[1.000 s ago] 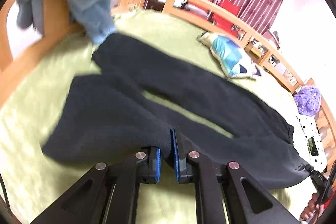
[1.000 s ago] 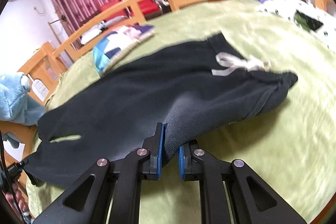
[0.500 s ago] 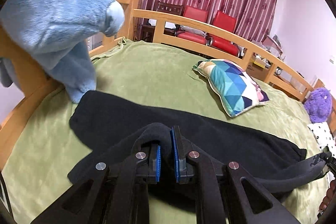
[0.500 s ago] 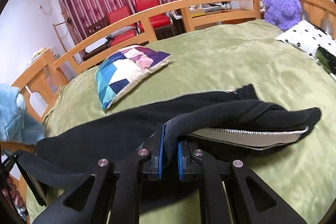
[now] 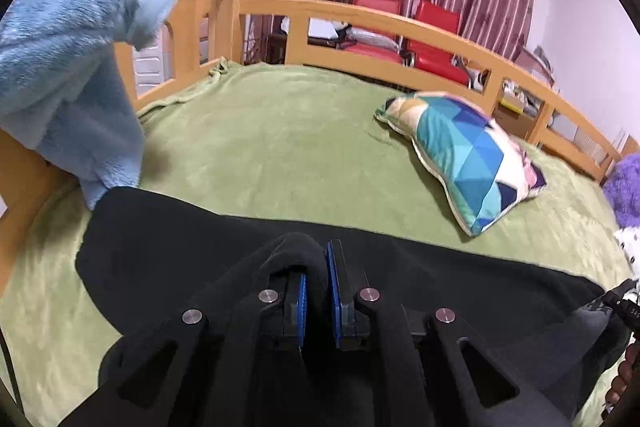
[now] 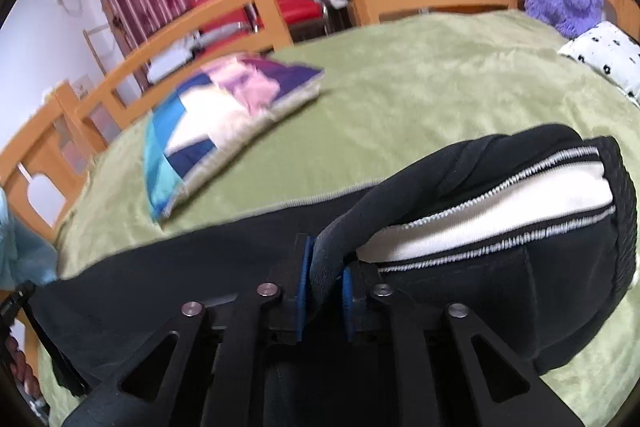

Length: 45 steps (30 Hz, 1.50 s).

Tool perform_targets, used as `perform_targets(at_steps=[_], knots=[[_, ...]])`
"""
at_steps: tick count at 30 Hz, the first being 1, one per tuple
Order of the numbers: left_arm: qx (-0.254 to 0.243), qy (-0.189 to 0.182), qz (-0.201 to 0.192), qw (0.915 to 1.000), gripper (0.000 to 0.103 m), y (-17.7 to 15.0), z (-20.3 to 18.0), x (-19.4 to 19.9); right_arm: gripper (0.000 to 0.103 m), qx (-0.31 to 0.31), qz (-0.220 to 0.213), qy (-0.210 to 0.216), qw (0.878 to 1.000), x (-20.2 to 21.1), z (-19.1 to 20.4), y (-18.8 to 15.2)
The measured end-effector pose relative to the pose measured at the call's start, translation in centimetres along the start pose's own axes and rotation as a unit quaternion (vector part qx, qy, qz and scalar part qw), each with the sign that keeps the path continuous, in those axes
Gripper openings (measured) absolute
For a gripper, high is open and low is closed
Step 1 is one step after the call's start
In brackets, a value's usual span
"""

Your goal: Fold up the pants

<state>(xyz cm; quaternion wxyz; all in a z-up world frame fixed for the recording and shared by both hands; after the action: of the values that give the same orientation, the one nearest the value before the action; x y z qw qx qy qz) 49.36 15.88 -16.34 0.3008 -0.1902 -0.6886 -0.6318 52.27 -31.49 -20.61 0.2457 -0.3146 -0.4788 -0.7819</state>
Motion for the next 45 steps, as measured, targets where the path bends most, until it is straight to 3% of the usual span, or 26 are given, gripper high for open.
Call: perform_targets(at_steps=[2,4,6,7,12,18,25,29,30,31,33,35,39,41,44,45], knots=[[-0.014,0.008,0.007,0.9998,0.012,-0.4,-0.6,-0.6,0.027,0.006,0.017,-0.009,1.000,-0.9,-0.3,-0.9],[-0.026,0.012,0.019,0.9994,0.022,-0.8,-1.1,-0.6,0.032,0.009,0.025,-0.004,1.000,-0.8,-0.3,-1.7],[-0.029,0.005,0.029,0.9992,0.040,-1.3,-1.6,0.1,0.042,0.018,0.029,0.001,0.999,0.0,-0.2,-2.5],[-0.031,0.000,0.029,0.9991,0.043,-1.7,-1.9,0.9,0.049,0.025,0.030,-0.002,0.999,0.8,-0.2,-3.0],[-0.045,-0.011,0.024,0.9986,0.066,-4.6,-2.5,5.1,0.052,0.045,0.027,-0.011,0.999,4.4,-1.1,-5.6],[-0.032,-0.007,0.067,0.9972,0.066,-11.2,-0.7,7.3,0.053,0.033,0.046,-0.009,0.998,8.9,-3.2,-8.9],[-0.012,-0.011,0.111,0.9937,0.066,-15.3,0.0,3.6,0.058,0.060,0.030,-0.052,0.996,12.6,-5.6,-11.5],[-0.032,0.022,0.101,0.9941,0.065,-14.1,-0.2,0.7,0.058,0.046,0.034,-0.054,0.997,12.2,-7.7,-13.1],[-0.039,0.035,0.096,0.9940,0.050,-13.5,0.0,0.2,0.058,0.036,0.037,-0.052,0.997,11.9,-8.0,-13.4],[-0.046,0.050,0.092,0.9934,0.043,-13.0,0.2,-0.3,0.058,0.029,0.042,-0.047,0.998,11.4,-8.2,-13.7],[-0.049,0.047,0.074,0.9949,0.018,-11.0,1.0,-1.1,0.058,0.034,0.058,-0.047,0.997,10.3,-8.4,-14.1],[-0.042,0.064,0.046,0.9960,0.015,-8.7,2.6,-1.1,0.058,0.044,0.057,-0.062,0.995,9.8,-8.5,-14.2],[-0.023,0.130,0.011,0.9912,0.014,-3.8,7.0,-1.0,0.058,0.050,0.050,-0.061,0.996,9.7,-8.4,-14.0],[-0.006,0.130,0.012,0.9914,0.016,-2.4,8.4,-1.0,0.058,0.047,0.051,-0.058,0.996,9.6,-8.3,-14.0],[-0.004,0.143,0.010,0.9896,0.028,-1.4,9.4,0.0,0.058,0.043,0.053,-0.050,0.996,9.2,-8.0,-13.9],[-0.011,0.147,0.008,0.9891,0.042,-1.5,9.1,0.5,0.058,0.039,0.054,-0.047,0.997,9.2,-7.9,-13.8]])
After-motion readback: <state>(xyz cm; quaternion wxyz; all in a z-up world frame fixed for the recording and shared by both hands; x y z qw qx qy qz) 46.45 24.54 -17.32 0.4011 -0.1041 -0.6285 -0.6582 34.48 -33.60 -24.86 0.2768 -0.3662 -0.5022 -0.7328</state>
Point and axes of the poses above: each gripper's, at about its wrist camera, not at the fingertips, and x roughly against the way its jaws point, z to its left, y to its top, the point moved 7 cm from there along -x, roughly the way its jaws point, and after that the axes turned 8 degrees about -x, right-handed, at the moved point
